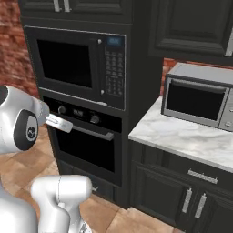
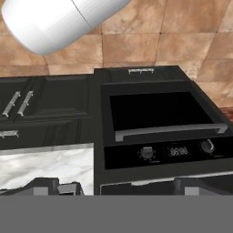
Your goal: Pick the avocado and bread from the counter and place them on the plate. Then pick the jam from the cabinet and place it next to the plate. Lastly close the cabinet door.
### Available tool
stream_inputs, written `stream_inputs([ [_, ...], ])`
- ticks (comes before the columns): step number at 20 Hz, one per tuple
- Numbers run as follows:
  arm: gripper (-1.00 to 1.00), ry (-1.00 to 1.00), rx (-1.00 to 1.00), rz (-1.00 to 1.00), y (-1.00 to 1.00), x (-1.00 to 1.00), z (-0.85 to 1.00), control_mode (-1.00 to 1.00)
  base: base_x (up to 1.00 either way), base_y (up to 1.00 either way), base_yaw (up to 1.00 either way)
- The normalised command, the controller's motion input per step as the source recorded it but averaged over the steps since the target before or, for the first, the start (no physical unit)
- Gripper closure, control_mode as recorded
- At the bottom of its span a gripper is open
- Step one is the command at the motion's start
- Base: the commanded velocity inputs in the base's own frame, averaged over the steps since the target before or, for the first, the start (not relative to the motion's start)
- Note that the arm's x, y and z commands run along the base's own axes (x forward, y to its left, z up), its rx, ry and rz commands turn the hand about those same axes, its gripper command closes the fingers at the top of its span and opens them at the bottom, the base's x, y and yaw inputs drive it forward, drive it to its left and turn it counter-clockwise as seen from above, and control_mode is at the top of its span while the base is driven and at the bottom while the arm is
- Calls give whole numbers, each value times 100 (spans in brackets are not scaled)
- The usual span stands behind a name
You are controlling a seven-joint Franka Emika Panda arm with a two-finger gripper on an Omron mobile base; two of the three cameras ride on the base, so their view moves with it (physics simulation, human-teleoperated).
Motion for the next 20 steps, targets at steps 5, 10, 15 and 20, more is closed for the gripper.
stream_inputs([
  [5,-100,0,0,0,0,0,0,100,0,-3,-16],
  [10,-100,0,0,0,0,0,0,100,0,-5,-19],
  [15,-100,0,0,0,0,0,0,100,0,-20,-17],
  [20,-100,0,0,0,0,0,0,100,0,-24,-18],
])
